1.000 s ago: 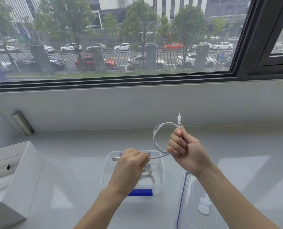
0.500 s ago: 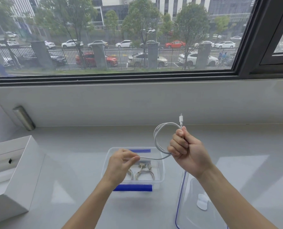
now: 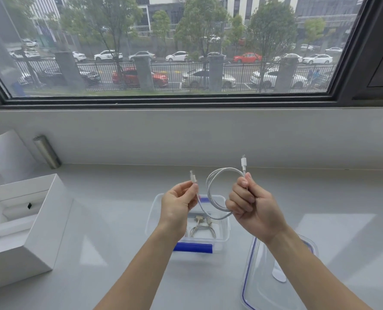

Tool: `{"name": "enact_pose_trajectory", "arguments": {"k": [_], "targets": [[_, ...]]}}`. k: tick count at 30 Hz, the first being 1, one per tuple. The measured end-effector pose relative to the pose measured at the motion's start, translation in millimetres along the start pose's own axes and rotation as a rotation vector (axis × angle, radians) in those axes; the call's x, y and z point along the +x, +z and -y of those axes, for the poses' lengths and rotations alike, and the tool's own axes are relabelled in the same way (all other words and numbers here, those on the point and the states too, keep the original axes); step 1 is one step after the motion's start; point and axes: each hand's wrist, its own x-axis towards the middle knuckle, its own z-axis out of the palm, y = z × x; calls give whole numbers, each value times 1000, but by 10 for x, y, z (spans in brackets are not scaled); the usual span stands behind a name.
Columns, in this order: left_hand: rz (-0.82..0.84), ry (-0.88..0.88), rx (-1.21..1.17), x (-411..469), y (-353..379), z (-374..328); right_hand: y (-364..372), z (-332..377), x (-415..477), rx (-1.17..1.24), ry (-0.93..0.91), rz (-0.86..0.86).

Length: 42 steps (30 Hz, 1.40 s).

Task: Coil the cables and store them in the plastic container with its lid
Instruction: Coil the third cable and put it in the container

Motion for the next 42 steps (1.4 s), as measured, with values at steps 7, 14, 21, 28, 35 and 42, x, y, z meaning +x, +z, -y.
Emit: {"name": "enact_pose_trajectory", "arguments": {"k": [7,14,21,28,35,42], "targets": [[296,118,240,-159,143,-28,56,84,-15,-68,-50,25],[494,-90,-95,-224,229,-164,-7,93,4,-105,-97,-7],[412,-50,-244,-203,279,-128,-8,17,55,-236,-126,-110],[142,327,246,-199,368,-78,-15,-75,95,-305,-89,-124],[106,575,341,-172,352,-220,-89,-78,82,-417,-89,-166],[45,460,-100,-76,310,-453,-53,-12,68,-255,-50,-87]]}}
